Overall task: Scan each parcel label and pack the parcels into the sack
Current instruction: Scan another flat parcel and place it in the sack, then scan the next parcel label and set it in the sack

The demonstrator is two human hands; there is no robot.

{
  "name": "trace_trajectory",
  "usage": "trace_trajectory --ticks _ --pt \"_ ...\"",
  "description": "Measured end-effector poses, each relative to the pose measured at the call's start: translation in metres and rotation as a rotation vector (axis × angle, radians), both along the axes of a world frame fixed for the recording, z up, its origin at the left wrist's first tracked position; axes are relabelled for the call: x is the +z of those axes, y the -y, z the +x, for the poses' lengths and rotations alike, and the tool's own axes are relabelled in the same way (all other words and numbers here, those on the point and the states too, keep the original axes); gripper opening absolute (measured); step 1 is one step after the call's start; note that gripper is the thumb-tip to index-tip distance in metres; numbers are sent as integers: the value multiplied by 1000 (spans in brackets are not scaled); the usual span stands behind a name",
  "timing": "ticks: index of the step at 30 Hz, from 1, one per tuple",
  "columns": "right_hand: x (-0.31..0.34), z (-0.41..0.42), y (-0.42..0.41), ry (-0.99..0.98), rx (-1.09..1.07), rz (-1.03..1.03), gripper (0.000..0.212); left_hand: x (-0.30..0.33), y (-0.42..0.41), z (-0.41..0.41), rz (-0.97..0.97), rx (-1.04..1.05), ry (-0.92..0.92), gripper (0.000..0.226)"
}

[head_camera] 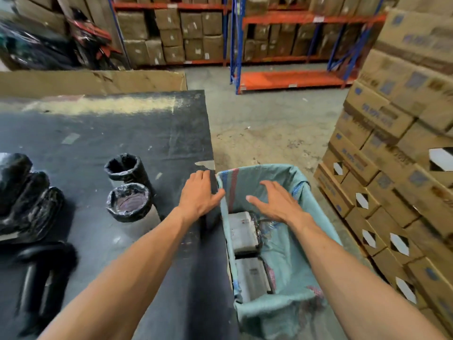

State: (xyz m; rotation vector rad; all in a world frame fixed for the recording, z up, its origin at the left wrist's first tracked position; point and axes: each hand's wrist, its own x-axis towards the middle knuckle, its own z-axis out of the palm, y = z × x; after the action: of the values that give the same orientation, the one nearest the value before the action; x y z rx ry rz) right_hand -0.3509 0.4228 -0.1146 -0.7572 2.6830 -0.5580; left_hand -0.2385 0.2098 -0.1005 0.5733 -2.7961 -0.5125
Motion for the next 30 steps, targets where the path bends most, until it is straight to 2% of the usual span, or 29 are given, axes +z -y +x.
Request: trace_trajectory --ticks 3,9,15,19,23,27,30 --pt "41 16 22 -78 -23 -52 89 47 28 13 -49 -52 -65 62" --pt "121 59 96 -257 29 -169 84 131 98 60 -87 -3 -253 63" --pt "162 138 200 -333 193 -266 91 152 205 150 -131 178 -300 63" --pt "161 196 268 -328 338 -262 83 146 270 220 -144 330 -228 66" --pt "142 251 322 -270 446 -213 83 131 314 277 -131 456 -148 67" --pt "110 293 354 -181 504 -64 87 112 342 314 -109 558 -60 72" --pt "82 315 363 -82 470 28 92 100 356 326 -12 600 -36 83"
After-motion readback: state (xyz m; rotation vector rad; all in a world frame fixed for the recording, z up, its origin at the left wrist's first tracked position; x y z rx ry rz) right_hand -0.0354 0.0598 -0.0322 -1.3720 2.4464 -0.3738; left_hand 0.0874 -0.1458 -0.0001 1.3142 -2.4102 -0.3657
